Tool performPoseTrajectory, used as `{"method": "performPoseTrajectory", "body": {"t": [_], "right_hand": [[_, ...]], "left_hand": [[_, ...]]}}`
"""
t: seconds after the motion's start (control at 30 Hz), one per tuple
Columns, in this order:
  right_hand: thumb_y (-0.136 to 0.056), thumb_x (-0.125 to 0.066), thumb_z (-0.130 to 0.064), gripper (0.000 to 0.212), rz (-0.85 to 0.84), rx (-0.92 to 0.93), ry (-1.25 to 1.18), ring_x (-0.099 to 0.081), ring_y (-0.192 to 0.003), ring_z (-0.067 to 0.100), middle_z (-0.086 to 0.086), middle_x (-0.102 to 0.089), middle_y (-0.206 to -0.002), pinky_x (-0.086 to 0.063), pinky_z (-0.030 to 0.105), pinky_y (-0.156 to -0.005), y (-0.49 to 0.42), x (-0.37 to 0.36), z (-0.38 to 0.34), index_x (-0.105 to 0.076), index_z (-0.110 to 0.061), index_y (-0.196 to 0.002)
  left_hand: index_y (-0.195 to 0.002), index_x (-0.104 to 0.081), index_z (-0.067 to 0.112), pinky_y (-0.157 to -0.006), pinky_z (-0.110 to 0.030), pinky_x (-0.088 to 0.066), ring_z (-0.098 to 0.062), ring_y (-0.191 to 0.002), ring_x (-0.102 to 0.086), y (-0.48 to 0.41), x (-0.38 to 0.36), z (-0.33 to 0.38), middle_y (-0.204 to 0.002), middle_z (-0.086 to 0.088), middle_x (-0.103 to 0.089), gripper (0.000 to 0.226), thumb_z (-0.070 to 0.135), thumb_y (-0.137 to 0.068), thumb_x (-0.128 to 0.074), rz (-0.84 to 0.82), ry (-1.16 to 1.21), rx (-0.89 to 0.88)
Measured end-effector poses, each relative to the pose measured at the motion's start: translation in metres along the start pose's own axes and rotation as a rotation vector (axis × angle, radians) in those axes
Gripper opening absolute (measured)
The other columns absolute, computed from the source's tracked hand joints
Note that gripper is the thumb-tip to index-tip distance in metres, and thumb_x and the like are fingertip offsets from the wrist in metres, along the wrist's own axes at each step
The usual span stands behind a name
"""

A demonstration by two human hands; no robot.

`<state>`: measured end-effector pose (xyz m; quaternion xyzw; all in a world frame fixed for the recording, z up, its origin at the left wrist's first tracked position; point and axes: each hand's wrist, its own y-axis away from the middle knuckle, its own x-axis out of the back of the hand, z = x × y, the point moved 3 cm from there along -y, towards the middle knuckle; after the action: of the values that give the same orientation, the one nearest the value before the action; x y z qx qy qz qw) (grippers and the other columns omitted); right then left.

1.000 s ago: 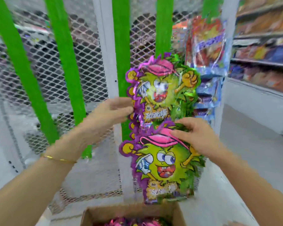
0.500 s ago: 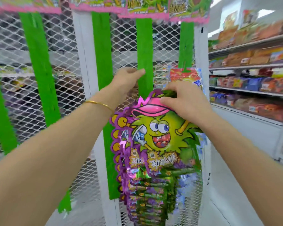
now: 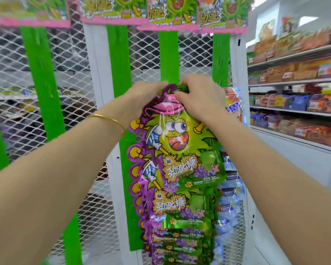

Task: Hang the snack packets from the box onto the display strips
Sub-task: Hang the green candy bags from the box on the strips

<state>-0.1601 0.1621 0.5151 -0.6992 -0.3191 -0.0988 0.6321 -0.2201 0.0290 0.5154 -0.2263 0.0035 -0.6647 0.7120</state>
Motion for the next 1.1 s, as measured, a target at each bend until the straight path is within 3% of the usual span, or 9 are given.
{"method": "performPoseTrajectory", "body": {"t": [0.07, 0.23, 0.3, 0.47, 0.6, 0.73, 0.87, 1.0, 1.1], "right_hand": [[-0.089, -0.055, -0.037, 0.027, 0.007, -0.009, 0.016, -0.056, -0.108, 0.032, 0.008, -0.062, -0.113, -0.036, 0.033, -0.071, 0.000, -0.002, 0.001, -0.060, -0.020, -0.109], [-0.089, -0.056, -0.038, 0.028, -0.090, -0.028, -0.007, -0.058, -0.103, 0.030, 0.006, -0.063, -0.107, -0.036, 0.032, -0.069, 0.008, -0.009, 0.010, -0.059, -0.018, -0.107], [-0.089, -0.056, -0.038, 0.029, -0.118, -0.036, -0.030, -0.057, -0.104, 0.029, 0.007, -0.062, -0.109, -0.035, 0.032, -0.069, 0.012, -0.009, 0.012, -0.058, -0.016, -0.107], [-0.086, -0.060, -0.041, 0.035, -0.200, -0.059, -0.033, -0.057, -0.106, 0.033, 0.010, -0.062, -0.112, -0.041, 0.036, -0.075, 0.025, -0.019, 0.016, -0.058, -0.015, -0.110], [-0.085, -0.062, -0.036, 0.039, 0.057, -0.031, 0.006, -0.052, -0.105, 0.031, 0.010, -0.054, -0.113, -0.041, 0.040, -0.084, 0.059, -0.015, 0.013, -0.052, -0.011, -0.113], [-0.082, -0.060, -0.016, 0.026, 0.218, 0.046, -0.228, -0.053, -0.099, 0.023, 0.003, -0.054, -0.106, -0.040, 0.031, -0.084, 0.142, -0.004, 0.006, -0.056, -0.014, -0.108], [-0.083, -0.051, -0.023, 0.023, -0.254, -0.073, -0.478, -0.057, -0.081, 0.007, -0.015, -0.046, -0.101, -0.052, 0.034, -0.073, 0.265, -0.062, 0.005, -0.051, -0.029, -0.106], [-0.088, -0.056, -0.011, 0.026, -0.859, -0.297, -0.448, -0.054, -0.093, 0.010, -0.004, -0.054, -0.106, -0.039, 0.016, -0.083, 0.389, -0.141, 0.026, -0.058, -0.015, -0.114], [-0.087, -0.057, -0.010, 0.026, -1.118, -0.457, -0.352, -0.058, -0.102, 0.020, 0.008, -0.063, -0.107, -0.043, 0.025, -0.091, 0.470, -0.186, 0.046, -0.059, -0.007, -0.112]], "left_hand": [[-0.073, -0.054, 0.013, -0.033, -0.011, -0.031, -0.008, -0.035, -0.048, 0.001, -0.001, 0.001, -0.062, -0.004, -0.045, 0.031, 0.041, -0.085, -0.061, 0.026, -0.025, -0.011], [-0.090, -0.061, 0.009, -0.075, -0.030, -0.035, -0.032, -0.112, -0.056, 0.000, -0.003, -0.003, -0.123, -0.017, -0.060, 0.038, 0.046, -0.083, -0.061, 0.050, -0.024, -0.034], [-0.096, -0.062, 0.006, -0.077, -0.031, -0.038, -0.030, -0.108, -0.057, 0.002, -0.005, -0.004, -0.121, -0.016, -0.061, 0.044, 0.048, -0.083, -0.061, 0.061, -0.017, -0.037], [-0.084, -0.064, 0.005, -0.059, -0.027, -0.040, -0.019, -0.061, -0.050, 0.020, -0.006, -0.006, -0.075, -0.009, -0.066, 0.034, 0.038, -0.090, -0.056, 0.028, -0.038, -0.138], [-0.120, -0.056, 0.013, -0.093, -0.028, -0.045, -0.015, -0.100, -0.058, 0.064, 0.000, -0.023, -0.112, -0.003, -0.063, 0.037, 0.028, -0.086, -0.060, 0.225, -0.288, -0.420], [-0.111, -0.057, 0.021, -0.078, -0.003, -0.036, 0.002, -0.094, -0.052, 0.136, -0.001, -0.083, -0.100, 0.013, -0.059, 0.028, 0.013, -0.085, -0.060, 0.228, -0.213, -0.486], [-0.108, -0.061, 0.019, -0.073, 0.000, -0.033, 0.014, -0.089, -0.050, 0.213, -0.028, -0.206, -0.096, 0.025, -0.055, 0.024, 0.014, -0.085, -0.060, -0.095, -0.275, -0.257], [-0.115, -0.059, 0.014, -0.088, -0.017, -0.044, -0.009, -0.103, -0.058, 0.289, -0.054, -0.332, -0.112, 0.003, -0.061, 0.044, 0.030, -0.075, -0.049, -0.446, -0.370, 0.117], [-0.111, -0.061, 0.011, -0.094, -0.031, -0.045, -0.020, -0.105, -0.060, 0.326, -0.055, -0.387, -0.109, -0.004, -0.064, 0.040, 0.028, -0.076, -0.053, -0.539, -0.366, 0.284]]}}
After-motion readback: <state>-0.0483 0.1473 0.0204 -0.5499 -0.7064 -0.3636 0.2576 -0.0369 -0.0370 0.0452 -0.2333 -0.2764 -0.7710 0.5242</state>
